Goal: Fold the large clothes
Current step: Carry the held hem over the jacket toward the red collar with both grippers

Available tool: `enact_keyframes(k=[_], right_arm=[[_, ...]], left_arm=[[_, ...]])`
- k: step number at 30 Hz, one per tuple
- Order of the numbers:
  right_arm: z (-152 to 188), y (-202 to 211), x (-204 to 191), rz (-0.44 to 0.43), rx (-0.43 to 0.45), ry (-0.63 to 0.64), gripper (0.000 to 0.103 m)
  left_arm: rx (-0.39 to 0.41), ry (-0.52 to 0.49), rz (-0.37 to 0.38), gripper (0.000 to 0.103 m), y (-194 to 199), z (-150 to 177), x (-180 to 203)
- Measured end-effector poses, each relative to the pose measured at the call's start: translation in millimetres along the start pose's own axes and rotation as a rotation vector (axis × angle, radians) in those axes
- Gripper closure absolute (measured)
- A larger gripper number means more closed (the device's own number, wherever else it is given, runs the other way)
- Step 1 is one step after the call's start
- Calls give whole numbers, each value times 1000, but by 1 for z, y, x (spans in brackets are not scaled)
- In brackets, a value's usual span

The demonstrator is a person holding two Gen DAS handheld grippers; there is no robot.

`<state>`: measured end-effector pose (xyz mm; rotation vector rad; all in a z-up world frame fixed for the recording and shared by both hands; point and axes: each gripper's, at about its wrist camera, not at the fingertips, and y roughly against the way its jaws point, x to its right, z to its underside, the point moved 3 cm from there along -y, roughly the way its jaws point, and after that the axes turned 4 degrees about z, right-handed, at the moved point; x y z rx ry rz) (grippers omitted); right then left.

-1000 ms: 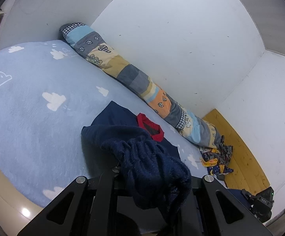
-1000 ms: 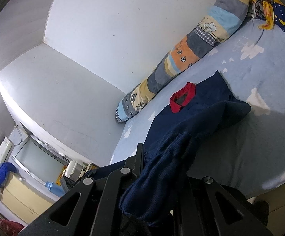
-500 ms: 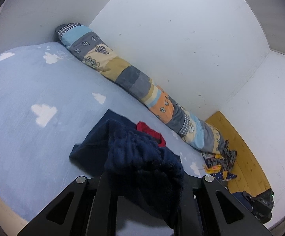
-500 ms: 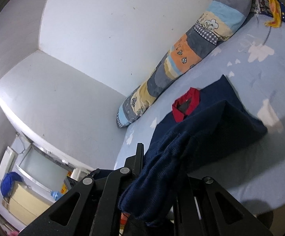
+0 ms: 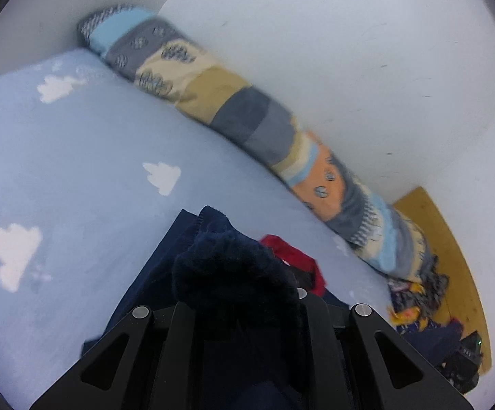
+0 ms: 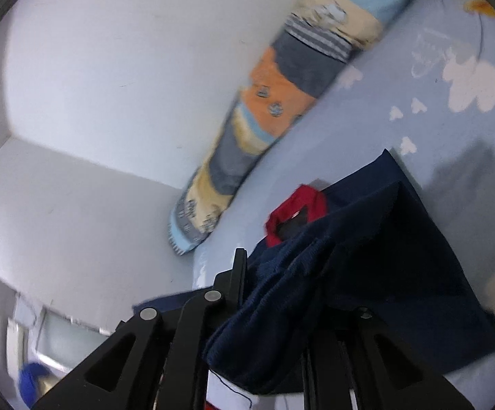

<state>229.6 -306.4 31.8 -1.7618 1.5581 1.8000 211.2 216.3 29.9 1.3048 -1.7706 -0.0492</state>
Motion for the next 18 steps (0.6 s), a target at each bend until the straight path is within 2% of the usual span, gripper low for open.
enact_keyframes(k=[1,2,3,5,6,7,8,10,11,15,18], right_arm=[[-11,-17,9,32,-9,-17,88],[-20,-33,21,62,-6,-54,81],[-27,-45,32,84,-4,-85,78],[-41,-73,56,124,-22,-134,59],[-48,-83,68,149,-27,-160,56],[-51,-91,80,167,-34,-191,49],[-54,-94,86,163,-37,-213,48],[-55,-92,90,136,-18,-205,46],[-57,-89,86,124,-8,-167,42],[-63,-66,68,54,55,-66,38],[-59,-61,53,65,51,5,36]], left_arm=[[-17,7,-31,92,-18,-9,-8],[-34,19,-62,89,-41,-16,-19],[-56,31,-71,84,-58,-21,-28],[-113,62,-128,66,-101,-31,-51],[-136,92,-157,62,-118,-34,-62],[-179,130,-154,59,-136,-35,-73],[-216,163,-155,57,-151,-36,-82],[-237,200,-129,55,-165,-42,-90],[-244,214,-99,52,-170,-46,-92],[-241,238,24,47,-179,-61,-95],[-241,231,125,34,-185,-75,-90]])
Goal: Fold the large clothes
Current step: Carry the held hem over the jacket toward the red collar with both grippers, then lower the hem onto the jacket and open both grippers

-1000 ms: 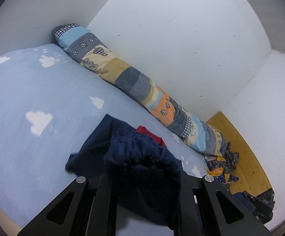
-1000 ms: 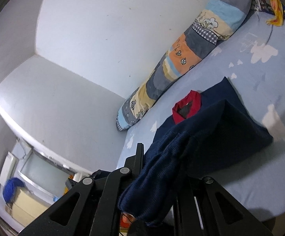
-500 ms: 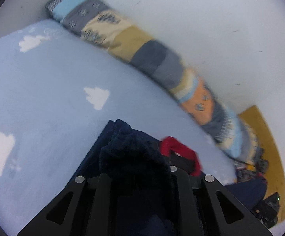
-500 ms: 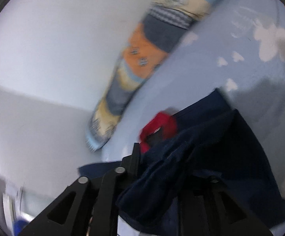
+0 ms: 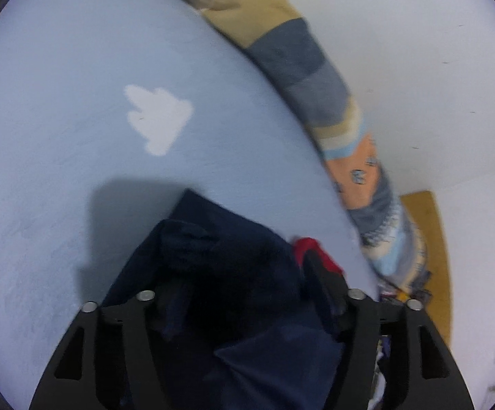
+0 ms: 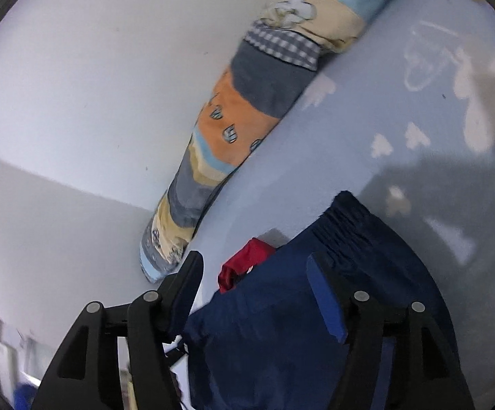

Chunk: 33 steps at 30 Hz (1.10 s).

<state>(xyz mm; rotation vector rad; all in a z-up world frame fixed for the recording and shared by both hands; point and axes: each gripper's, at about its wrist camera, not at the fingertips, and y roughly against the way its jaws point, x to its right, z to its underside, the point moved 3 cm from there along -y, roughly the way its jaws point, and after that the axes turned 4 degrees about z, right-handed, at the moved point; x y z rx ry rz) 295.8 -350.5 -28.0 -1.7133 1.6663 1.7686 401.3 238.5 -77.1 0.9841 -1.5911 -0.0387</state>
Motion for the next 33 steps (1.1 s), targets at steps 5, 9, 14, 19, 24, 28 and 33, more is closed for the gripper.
enact_keyframes(k=[5,9,14,19,24,28,33], right_arm=[[19,-14,-11,64,-46,121,37],[32,-30,-11,108,-70,195,37],[40,-56,-1,231,-71,292,51],[31,-69,47,432,-72,259,87],[32,-39,53,472,-50,249,89],[67,-13,14,400,-63,365,83],[150,-13,-42,336,-174,489,81]], left_arm=[[0,-41,30,30,-1,-26,10],[73,-118,-6,25,4,-38,29],[28,-329,-42,27,-15,-6,53],[-63,-471,-276,39,-75,15,34],[-50,-390,-352,46,-96,8,18],[-27,-469,-246,43,-68,37,56],[-62,-555,-189,33,-36,111,84]])
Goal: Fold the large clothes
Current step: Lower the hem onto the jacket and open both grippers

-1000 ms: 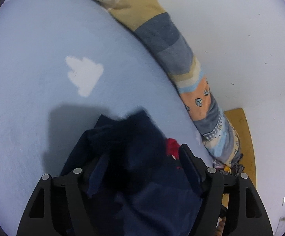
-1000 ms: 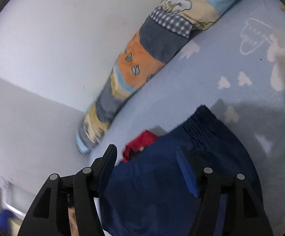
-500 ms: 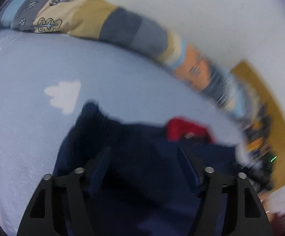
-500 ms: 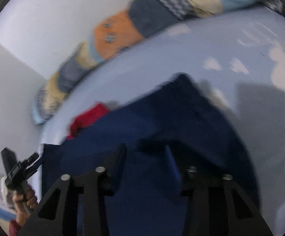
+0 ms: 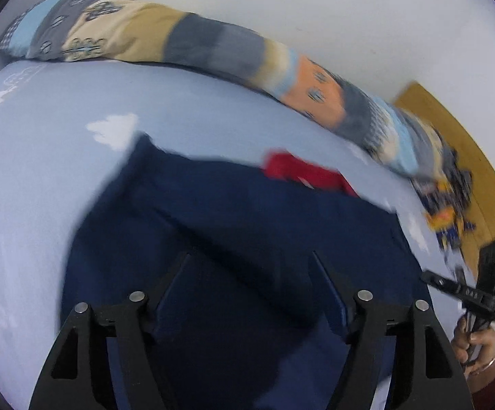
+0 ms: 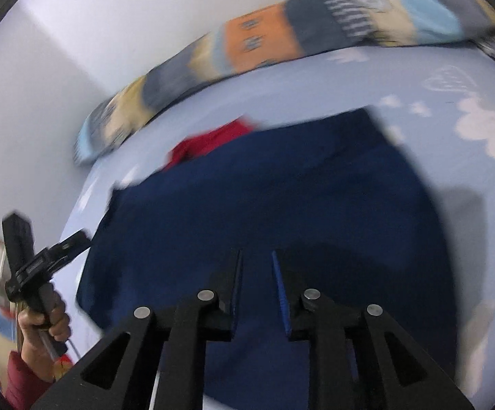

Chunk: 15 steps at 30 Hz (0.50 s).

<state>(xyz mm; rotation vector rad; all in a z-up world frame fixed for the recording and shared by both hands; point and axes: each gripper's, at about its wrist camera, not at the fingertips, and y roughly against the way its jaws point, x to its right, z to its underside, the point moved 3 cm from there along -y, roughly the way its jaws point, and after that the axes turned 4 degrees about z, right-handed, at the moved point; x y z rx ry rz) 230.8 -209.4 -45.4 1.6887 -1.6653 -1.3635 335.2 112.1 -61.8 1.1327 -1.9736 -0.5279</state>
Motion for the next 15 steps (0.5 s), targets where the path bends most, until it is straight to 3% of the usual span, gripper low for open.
enact_keyframes(k=[4,7,10,15], right_arm=[[37,-11,-65,-3,-29,103,80],[60,-32,-79,-2,-71,128,84],[76,-44,-51,81,-133,147,88],[68,-12,13,202,-96,11,88]], left_arm=[[-62,-72,8,33,-1,46,47],[-115,-104,-31,34,-17,73,57],[-144,-126,-159,37,-23,86,32],[-91,-123,-171,39,1,98,12]])
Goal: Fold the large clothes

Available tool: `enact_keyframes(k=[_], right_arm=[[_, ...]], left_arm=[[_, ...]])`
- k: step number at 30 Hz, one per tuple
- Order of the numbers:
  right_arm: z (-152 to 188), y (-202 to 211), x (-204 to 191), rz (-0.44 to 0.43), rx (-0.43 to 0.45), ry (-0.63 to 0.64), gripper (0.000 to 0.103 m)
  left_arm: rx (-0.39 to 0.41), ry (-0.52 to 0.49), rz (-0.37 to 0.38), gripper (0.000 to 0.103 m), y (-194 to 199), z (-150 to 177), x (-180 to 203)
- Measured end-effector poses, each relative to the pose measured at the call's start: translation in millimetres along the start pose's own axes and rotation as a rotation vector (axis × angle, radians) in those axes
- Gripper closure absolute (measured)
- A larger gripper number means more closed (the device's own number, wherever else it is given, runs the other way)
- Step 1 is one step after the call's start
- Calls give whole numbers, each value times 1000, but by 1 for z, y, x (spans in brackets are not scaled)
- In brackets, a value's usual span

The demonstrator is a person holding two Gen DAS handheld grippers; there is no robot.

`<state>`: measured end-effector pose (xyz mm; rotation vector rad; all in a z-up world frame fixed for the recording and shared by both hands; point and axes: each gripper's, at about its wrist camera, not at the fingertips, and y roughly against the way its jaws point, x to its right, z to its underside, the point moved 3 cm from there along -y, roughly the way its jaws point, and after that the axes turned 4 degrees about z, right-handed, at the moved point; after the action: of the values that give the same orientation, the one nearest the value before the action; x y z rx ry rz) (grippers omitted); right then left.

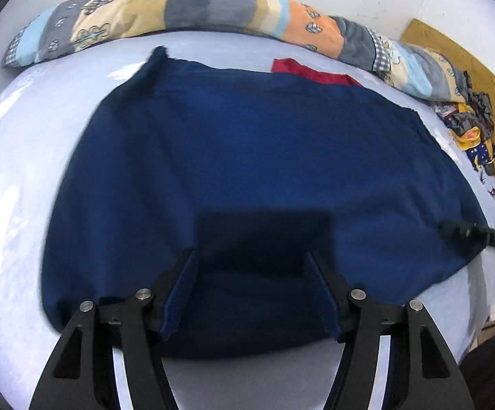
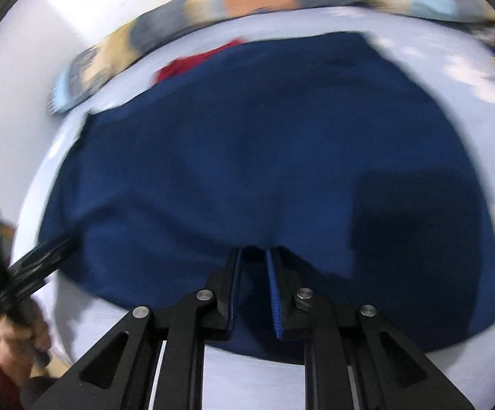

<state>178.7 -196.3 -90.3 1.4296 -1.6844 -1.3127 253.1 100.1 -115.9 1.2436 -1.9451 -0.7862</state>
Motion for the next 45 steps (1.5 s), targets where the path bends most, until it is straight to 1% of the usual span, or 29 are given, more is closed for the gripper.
enact_keyframes(k=[1,2,4,6,8,10,12,14,15,16,17,19,20,23,25,27,28,29,30,31,33,34,36,37,38,39,40,43,45], right_arm=[[1,4,13,26,3,-19,88],[2,8,25,25,0,-48,89],[5,13,43,45,-1,-91,89],[10,20,58,111,5,-107,89],[12,22,75,202,-6,-126,89],[15,24,80,239,-21,-149,89],[16,29,87,274,-25,-171,88],[18,35,90,302,-22,-182,85],[18,41,89,299,-4,-191,83],[17,47,86,271,25,-192,80],[17,53,80,240,52,-179,80],[17,58,73,219,73,-148,78],[17,58,66,201,68,-130,78],[21,63,50,151,82,-84,78],[23,66,36,147,88,-38,77],[25,63,21,146,81,8,73],[25,58,12,147,76,25,69],[26,53,5,150,67,43,68],[25,48,1,153,58,61,68],[26,46,-4,154,52,78,68],[25,38,-16,157,40,105,68],[24,35,-18,160,37,114,68],[27,34,-23,157,32,129,68],[29,33,-25,155,29,133,68],[29,31,-28,153,21,135,68],[30,29,-29,146,16,137,68],[32,29,-30,139,13,142,68],[34,22,-39,148,2,174,68],[35,19,-43,154,-8,186,66]], left_arm=[[4,6,-20,39,4,6,-1],[5,14,-29,39,4,9,-4],[14,40,-24,39,8,16,-10],[19,67,-22,39,10,21,-13],[25,86,-24,39,16,24,-17],[26,105,-42,39,20,25,-17],[29,133,-76,40,33,30,-26],[41,179,-83,40,42,36,-34],[48,210,-95,40,46,37,-38],[62,239,-87,40,51,37,-43],[76,260,-79,40,54,38,-45],[96,284,-75,40,60,34,-47],[102,283,-75,40,61,32,-45],[130,255,-65,40,70,22,-27],[153,217,-60,40,80,10,-11],[185,168,-50,38,91,-8,13],[198,144,-44,34,98,-15,24],[206,126,-43,29,104,-17,35],[211,105,-45,26,113,-19,42],[211,87,-52,24,113,-25,54],[186,76,-55,24,101,-35,74],[154,78,-65,24,92,-36,84],[90,89,-102,24,67,-34,97],[55,82,-118,24,50,-36,105],[21,68,-139,25,47,-32,105],[-11,43,-179,25,37,-29,111],[-16,23,-209,25,29,-30,117],[-9,-31,-254,25,14,-36,133],[-6,-75,-283,25,5,-36,142]])
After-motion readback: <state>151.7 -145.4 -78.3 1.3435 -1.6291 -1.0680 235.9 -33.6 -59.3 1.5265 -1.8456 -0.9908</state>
